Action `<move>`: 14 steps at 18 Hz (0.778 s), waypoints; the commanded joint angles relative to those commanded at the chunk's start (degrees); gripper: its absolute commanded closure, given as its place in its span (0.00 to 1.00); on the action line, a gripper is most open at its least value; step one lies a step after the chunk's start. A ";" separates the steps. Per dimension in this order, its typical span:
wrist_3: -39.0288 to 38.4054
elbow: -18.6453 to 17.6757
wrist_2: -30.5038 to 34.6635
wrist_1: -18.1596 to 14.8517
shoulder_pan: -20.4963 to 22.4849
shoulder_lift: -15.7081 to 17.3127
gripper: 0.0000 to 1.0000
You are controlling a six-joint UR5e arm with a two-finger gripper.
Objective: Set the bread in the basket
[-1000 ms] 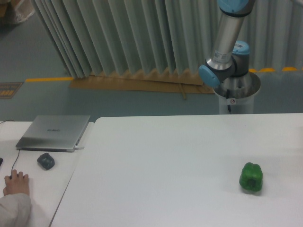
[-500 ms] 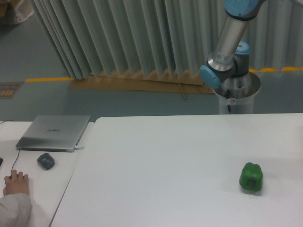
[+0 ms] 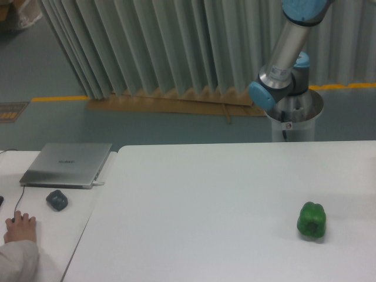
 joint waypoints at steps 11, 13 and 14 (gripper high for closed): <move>-5.88 -0.35 -3.16 0.70 -1.84 0.96 0.00; -7.82 -0.61 -3.16 0.44 -2.72 1.67 0.00; -7.91 -1.57 -3.16 0.44 -3.16 2.02 0.00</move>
